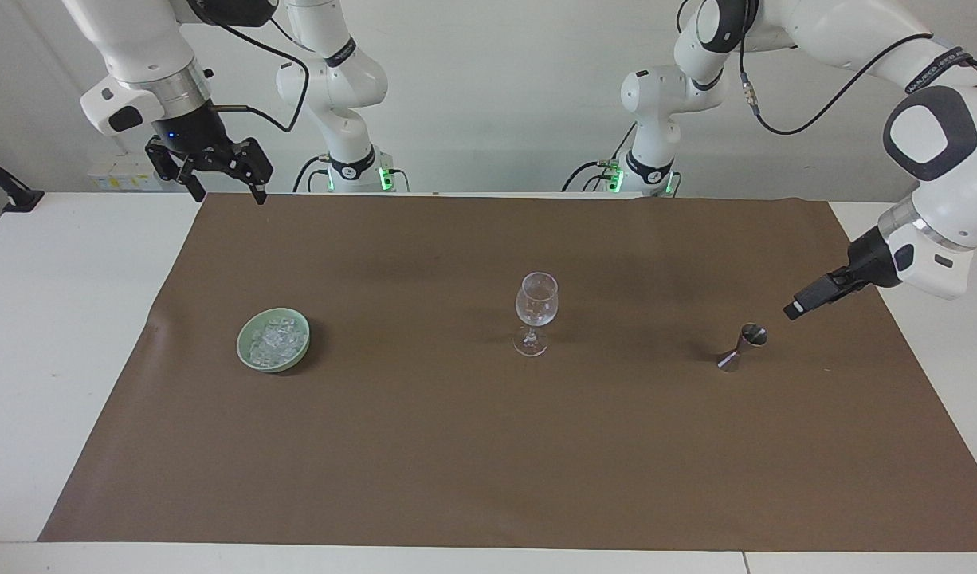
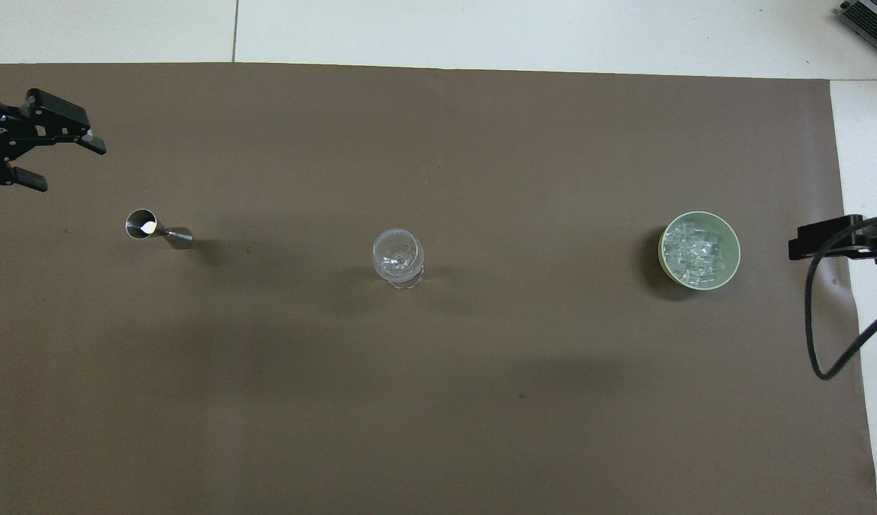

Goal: Pour wine and add ice with both arms
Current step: 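Move the left gripper toward the small metal jigger cup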

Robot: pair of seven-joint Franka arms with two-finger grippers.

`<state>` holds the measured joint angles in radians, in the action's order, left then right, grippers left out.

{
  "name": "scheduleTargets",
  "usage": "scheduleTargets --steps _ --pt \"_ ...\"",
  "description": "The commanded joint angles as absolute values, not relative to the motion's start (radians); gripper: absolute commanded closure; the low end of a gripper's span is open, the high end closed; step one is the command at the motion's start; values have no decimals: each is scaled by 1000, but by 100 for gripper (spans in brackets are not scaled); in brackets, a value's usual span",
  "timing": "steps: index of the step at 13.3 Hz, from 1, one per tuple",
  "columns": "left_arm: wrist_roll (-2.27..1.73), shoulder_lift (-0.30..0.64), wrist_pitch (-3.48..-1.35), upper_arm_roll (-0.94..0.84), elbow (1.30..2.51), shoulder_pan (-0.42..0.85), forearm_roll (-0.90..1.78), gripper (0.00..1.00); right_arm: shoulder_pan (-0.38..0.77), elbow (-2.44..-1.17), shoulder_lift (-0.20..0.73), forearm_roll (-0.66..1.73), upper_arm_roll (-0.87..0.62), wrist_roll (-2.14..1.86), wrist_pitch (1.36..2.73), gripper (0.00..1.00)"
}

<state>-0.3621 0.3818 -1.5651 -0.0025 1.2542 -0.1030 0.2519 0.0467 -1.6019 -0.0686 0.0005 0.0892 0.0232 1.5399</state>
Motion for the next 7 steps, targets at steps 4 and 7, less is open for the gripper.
scheduleTargets --steps 4,7 --pt "-625 466 -1641 -17 1261 -205 400 0 44 -1624 -87 18 87 38 1545 0" --pt "-742 500 -1678 -20 1282 -271 500 0 44 -1624 -87 18 87 38 1545 0"
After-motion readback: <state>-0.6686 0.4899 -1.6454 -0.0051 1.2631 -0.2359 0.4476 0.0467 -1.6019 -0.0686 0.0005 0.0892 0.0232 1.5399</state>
